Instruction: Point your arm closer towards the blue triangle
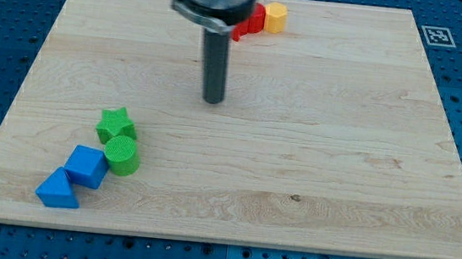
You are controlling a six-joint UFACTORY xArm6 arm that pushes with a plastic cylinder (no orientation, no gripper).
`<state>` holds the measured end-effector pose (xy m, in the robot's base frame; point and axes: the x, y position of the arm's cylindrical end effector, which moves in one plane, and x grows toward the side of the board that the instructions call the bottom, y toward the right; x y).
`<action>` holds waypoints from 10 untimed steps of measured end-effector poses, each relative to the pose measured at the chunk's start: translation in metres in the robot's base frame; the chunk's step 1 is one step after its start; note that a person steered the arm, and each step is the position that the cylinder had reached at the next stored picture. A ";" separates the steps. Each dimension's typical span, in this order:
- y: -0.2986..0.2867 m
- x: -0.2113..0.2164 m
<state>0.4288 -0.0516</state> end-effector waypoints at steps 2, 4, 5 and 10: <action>-0.004 0.000; -0.057 0.000; -0.098 0.004; -0.203 0.184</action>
